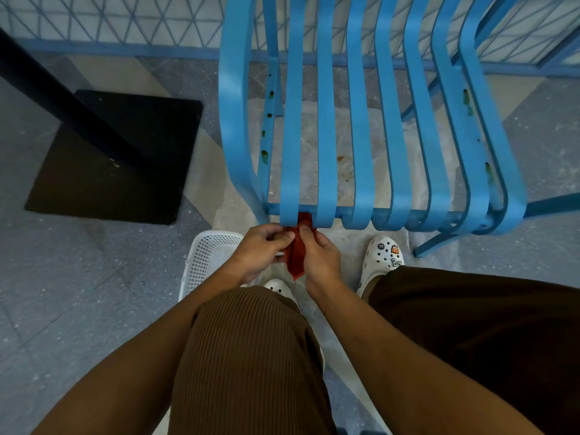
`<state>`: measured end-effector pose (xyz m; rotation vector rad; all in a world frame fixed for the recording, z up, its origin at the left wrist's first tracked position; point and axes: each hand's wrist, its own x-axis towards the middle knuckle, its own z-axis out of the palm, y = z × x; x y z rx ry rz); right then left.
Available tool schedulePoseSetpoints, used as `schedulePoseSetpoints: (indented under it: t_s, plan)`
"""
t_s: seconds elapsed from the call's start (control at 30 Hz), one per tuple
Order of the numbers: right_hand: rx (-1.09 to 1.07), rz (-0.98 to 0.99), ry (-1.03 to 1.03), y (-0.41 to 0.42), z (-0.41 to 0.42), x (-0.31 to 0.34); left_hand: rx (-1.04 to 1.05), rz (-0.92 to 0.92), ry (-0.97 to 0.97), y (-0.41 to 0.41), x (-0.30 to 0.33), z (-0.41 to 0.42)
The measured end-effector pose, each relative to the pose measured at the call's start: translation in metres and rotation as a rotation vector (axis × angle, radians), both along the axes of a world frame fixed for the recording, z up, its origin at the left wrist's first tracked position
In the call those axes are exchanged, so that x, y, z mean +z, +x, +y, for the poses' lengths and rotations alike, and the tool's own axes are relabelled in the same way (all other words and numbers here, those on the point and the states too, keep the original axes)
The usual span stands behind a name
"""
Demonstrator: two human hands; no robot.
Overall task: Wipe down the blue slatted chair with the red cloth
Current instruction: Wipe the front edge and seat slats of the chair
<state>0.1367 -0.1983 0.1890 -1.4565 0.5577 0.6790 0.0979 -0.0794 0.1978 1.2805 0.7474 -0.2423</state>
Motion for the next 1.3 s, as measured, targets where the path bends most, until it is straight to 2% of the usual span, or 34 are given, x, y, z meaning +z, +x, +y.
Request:
schedulePoseSetpoints:
  t_s: [0.13, 0.47, 0.63, 0.87, 1.3]
  plan:
    - [-0.068, 0.023, 0.056, 0.003, 0.004, 0.006, 0.000, -0.021, -0.024, 0.002, 0.003, 0.002]
    - [-0.108, 0.077, -0.014, 0.004, 0.019, 0.003, 0.024, 0.010, 0.003, 0.001, -0.001, 0.003]
    - [-0.087, 0.023, -0.001, -0.003, 0.015, -0.004, 0.032, 0.000, -0.006, -0.003, -0.002, 0.002]
    - [-0.176, 0.023, 0.002, 0.005, 0.031, -0.002, 0.040, -0.025, 0.015, 0.003, 0.002, 0.001]
    - [-0.198, 0.061, -0.112, 0.005, 0.038, -0.001, 0.011, -0.009, 0.029, 0.001, 0.004, 0.003]
